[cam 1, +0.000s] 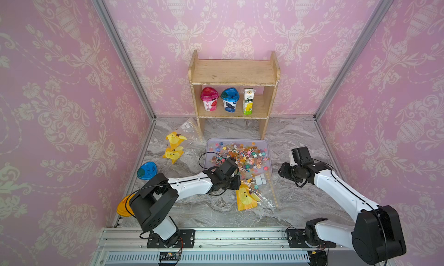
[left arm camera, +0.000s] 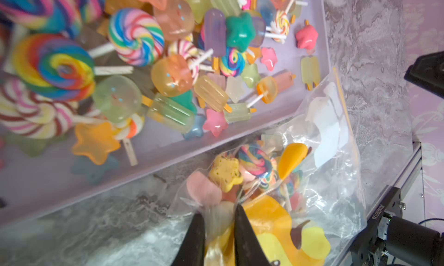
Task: Pour candies out of the ziploc bag
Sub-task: Adjust the ziploc bag at the center of the board.
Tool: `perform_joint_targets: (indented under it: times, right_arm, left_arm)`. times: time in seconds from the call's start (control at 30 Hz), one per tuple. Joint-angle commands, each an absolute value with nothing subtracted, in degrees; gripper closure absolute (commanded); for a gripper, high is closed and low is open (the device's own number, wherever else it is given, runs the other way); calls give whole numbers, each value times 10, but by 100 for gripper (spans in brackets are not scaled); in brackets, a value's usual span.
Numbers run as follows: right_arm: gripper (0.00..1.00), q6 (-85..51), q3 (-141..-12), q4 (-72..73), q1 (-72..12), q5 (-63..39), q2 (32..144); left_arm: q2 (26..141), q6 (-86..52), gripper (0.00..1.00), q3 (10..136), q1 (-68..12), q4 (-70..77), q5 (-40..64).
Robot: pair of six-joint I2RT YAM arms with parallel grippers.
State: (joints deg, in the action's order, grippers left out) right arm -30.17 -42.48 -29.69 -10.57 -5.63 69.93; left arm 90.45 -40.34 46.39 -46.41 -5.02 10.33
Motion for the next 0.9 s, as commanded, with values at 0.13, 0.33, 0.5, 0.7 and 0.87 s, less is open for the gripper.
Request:
perform_joint_targets:
  times: [0.13, 0.33, 0.5, 0.7, 0.87]
  right_arm:
    - [51, -314, -392, -273, -105, -86, 708]
    - [60, -306, -369, -262, -107, -101, 729]
    - [60, -306, -359, -247, -146, -113, 752]
    - [65, -307, -354, -221, -178, -148, 780]
    - [67, -308, -352, -208, -199, -171, 763]
  left_arm:
    - [890, -361, 44, 506, -461, -104, 92]
    - [849, -353, 39, 521, -465, -122, 62]
    - [863, -332, 40, 566, -487, -151, 61]
    - [889, -356, 43, 562, -501, -104, 93]
    - [900, -365, 45, 558, -506, -90, 98]
